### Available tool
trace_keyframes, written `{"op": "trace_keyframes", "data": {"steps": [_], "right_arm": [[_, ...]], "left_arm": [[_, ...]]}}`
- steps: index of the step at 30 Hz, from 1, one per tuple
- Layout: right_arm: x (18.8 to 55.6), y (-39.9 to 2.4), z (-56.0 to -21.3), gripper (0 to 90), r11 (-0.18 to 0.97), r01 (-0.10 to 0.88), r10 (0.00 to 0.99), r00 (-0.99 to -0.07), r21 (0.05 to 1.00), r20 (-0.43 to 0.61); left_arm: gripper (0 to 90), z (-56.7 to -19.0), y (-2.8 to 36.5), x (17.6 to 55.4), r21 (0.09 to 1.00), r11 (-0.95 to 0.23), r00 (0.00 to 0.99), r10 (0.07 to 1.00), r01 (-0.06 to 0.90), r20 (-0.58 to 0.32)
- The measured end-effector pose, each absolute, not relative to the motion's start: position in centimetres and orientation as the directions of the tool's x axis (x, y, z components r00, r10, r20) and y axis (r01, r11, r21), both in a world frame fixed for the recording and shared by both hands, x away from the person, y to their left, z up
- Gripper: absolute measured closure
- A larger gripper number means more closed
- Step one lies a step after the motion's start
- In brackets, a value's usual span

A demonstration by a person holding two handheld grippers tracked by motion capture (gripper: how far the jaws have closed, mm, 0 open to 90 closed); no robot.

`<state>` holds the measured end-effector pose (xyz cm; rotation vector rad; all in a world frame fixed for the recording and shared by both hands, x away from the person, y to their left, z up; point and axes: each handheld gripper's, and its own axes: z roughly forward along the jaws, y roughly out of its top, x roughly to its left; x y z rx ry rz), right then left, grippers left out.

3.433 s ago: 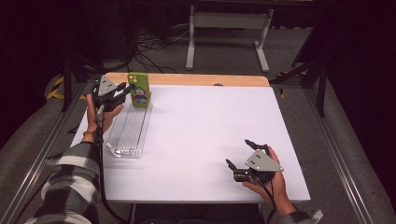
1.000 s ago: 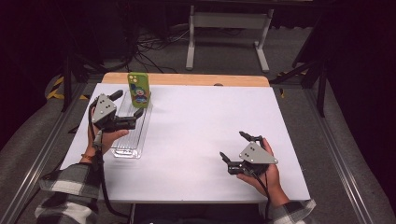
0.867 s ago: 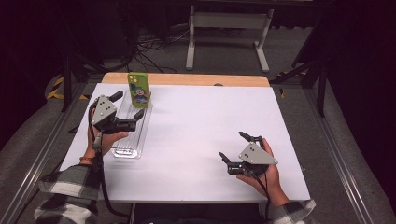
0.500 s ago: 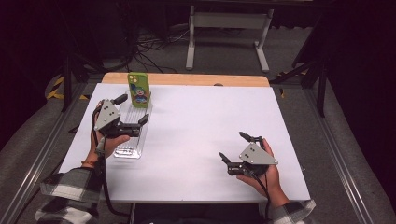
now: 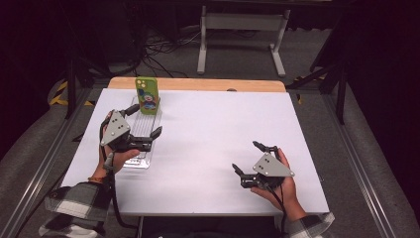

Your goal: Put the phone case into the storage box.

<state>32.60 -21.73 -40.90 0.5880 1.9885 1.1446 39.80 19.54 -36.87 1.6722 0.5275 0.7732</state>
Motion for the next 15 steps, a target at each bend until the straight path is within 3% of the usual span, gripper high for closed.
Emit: {"op": "trace_keyframes", "data": {"steps": [15], "right_arm": [[32.2, -21.6, -40.9, 9.0, 0.498, 0.007, 0.686, -0.615, 0.867, -0.389]], "left_arm": [[3.8, -37.1, 18.5, 38.3, 0.973, -0.218, 0.719, 0.665, -0.070, 0.201]]}}
